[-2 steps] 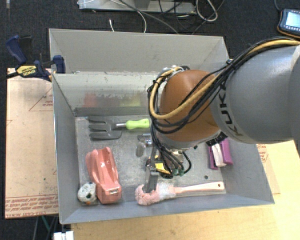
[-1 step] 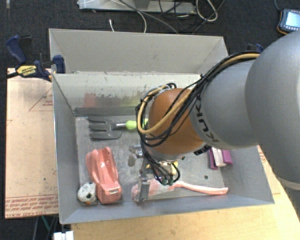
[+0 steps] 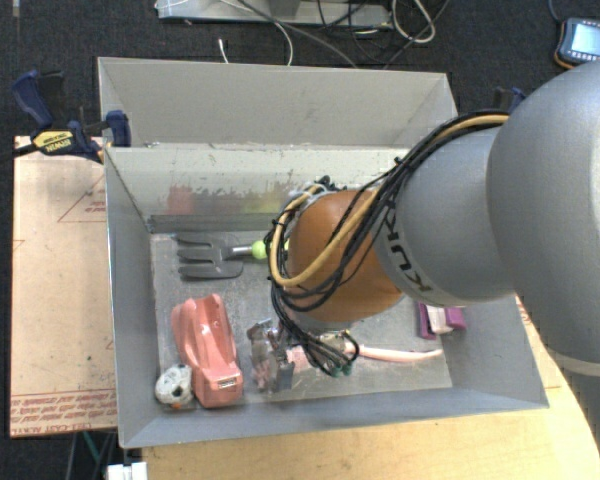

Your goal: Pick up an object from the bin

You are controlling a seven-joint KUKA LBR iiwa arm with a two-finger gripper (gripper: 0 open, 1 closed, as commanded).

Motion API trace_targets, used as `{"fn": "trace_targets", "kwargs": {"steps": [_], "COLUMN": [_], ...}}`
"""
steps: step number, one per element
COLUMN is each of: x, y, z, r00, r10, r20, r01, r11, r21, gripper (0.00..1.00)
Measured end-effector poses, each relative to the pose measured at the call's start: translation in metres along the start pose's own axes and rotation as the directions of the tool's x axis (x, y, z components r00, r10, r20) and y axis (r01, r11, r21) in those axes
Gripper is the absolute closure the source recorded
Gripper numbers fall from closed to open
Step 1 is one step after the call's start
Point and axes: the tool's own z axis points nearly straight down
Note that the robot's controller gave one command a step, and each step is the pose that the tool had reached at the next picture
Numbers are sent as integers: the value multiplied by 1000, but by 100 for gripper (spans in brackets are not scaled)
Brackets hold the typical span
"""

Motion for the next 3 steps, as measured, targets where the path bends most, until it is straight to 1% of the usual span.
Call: {"fn": "trace_targets", "kwargs": {"steps": [1,2,3], "x": [0,4,-42], "y": [0,-1,-4], "z": [0,-15,-13], "r00": [1000,1000,977], "r10": [0,-6,-213], "r20": [0,-10,-7], "r01": [0,6,213], "r11": [1000,1000,977], "r21": [0,-1,-4], "gripper": [100,100,100]}}
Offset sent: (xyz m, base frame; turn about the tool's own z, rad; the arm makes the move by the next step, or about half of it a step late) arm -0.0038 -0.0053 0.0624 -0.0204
